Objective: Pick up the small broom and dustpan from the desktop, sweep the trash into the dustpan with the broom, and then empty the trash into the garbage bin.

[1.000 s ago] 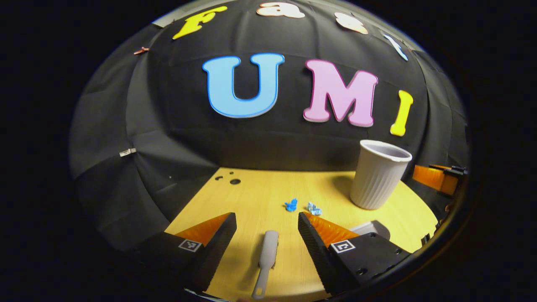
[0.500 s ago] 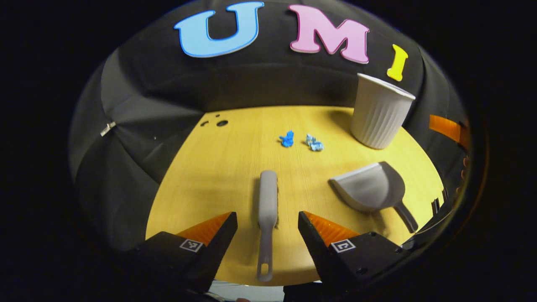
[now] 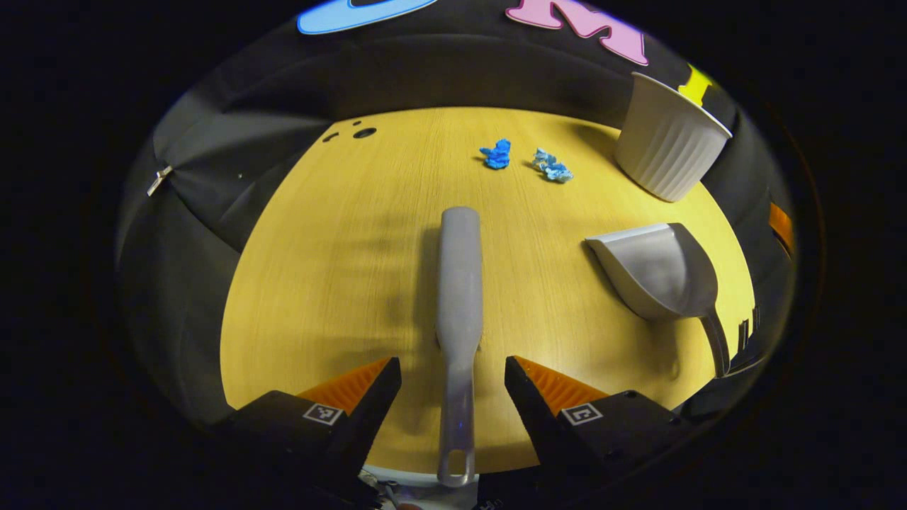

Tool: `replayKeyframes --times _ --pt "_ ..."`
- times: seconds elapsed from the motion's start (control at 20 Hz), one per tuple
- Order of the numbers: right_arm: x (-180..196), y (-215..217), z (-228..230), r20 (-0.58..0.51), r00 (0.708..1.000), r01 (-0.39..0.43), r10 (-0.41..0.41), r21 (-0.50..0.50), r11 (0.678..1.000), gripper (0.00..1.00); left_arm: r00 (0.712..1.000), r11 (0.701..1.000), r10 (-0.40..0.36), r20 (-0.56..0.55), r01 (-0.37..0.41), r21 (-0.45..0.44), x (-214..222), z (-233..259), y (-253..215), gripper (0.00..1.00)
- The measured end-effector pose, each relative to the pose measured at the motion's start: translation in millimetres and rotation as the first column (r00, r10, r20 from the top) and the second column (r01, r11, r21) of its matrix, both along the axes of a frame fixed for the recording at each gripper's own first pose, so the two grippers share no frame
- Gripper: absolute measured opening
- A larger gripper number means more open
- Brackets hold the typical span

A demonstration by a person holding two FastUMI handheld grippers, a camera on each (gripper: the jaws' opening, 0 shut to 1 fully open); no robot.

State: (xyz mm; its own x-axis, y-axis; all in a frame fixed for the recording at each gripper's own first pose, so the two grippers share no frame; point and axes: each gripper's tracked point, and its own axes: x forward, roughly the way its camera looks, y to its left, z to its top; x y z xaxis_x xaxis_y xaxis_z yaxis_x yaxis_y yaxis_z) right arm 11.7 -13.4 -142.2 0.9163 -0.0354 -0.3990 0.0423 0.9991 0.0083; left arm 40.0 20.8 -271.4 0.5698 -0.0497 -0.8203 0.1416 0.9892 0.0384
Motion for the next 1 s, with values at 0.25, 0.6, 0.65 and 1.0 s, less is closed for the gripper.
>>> replayKeyframes --times 0.25,0.6,0.65,1.0 --pt "-8 12 -44 -0.16 0.985 -0.053 0.06 0.048 0.997 0.99 0.996 1.0 0.009 -0.091 -0.008 0.007 9 -23 2 0.96" --pt "-22 25 -84 -0.299 0.949 -0.092 0.106 0.06 0.994 0.99 0.985 1.0 0.006 -0.172 -0.006 0.001 16 -40 -2 0.78" --pt "-22 26 -87 -0.309 0.945 -0.093 0.106 0.058 0.994 0.99 0.985 1.0 0.005 -0.172 -0.003 0.012 16 -39 0 0.71" --pt "-42 24 -108 -0.415 0.906 -0.092 0.083 -0.003 0.996 0.99 0.992 0.999 -0.032 -0.118 0.03 -0.023 17 -38 3 0.29"
